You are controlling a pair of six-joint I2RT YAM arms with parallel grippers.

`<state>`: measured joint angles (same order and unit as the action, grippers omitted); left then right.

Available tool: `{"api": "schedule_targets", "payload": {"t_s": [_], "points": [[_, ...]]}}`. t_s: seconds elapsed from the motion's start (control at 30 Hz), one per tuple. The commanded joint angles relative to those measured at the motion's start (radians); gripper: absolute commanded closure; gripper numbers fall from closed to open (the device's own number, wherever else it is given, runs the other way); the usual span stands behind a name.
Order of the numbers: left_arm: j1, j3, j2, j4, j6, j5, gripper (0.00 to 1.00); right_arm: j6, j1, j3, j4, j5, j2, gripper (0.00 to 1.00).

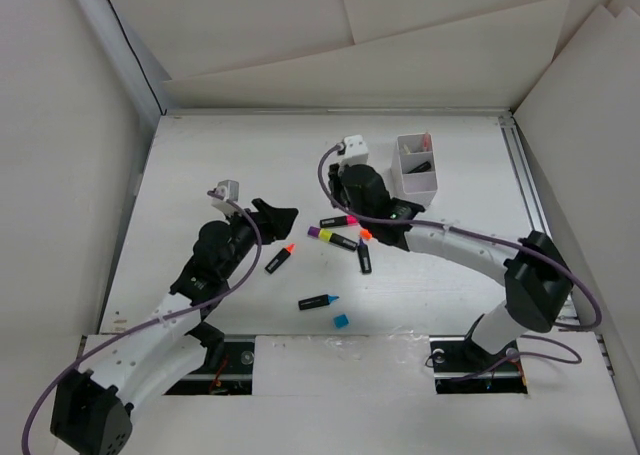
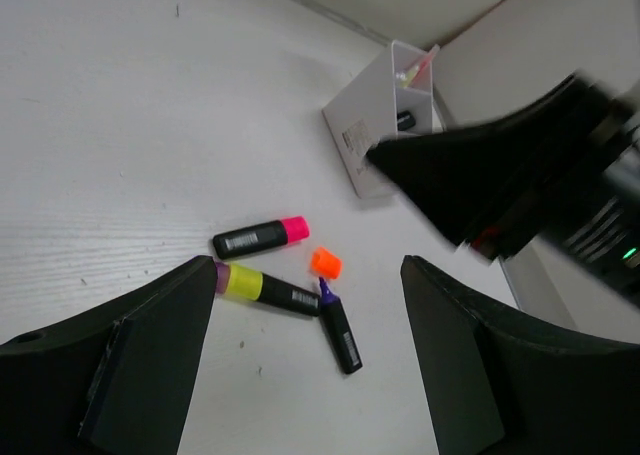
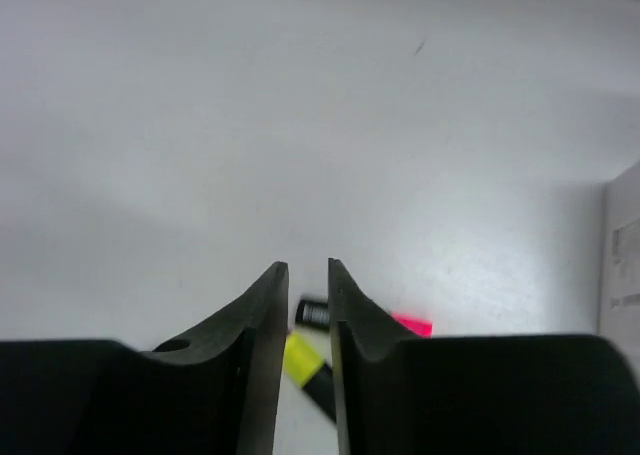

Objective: Sort the stationery into containers
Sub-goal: Pick up the pen from the center of the board.

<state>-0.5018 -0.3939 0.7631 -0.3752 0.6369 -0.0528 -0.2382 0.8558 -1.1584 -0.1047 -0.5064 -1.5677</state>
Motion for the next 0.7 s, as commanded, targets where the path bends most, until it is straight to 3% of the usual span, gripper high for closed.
{"api": "schedule_targets", "payload": {"t_s": [0.0,0.03,0.07,0.17,0.43,0.67], "points": [[0.005,0.013,-0.085,0.005,0.02,0.086,0.28,0.013,0.032,0.037,0.161,0.285,-0.009,0.69],[0.005,0.013,-0.114,0.005,0.02,0.1,0.28,0.023,0.032,0.037,0.181,0.351,-0.018,0.62],[0.005,0.024,-0.126,0.005,0.02,0.1,0.28,0.023,0.032,0.037,0.209,0.37,-0.034,0.47],[0.005,0.024,-0.146,0.03,0.029,0.114,0.28,0.048,0.032,0.019,0.24,0.391,-0.078,0.34],[0.005,0.015,-0.165,0.055,0.02,0.136,0.27,0.123,0.032,-0.122,0.373,0.459,-0.273,0.33],[0.005,0.015,-0.165,0.064,0.02,0.145,0.27,0.135,-0.031,-0.153,0.408,0.433,-0.316,0.34]]}}
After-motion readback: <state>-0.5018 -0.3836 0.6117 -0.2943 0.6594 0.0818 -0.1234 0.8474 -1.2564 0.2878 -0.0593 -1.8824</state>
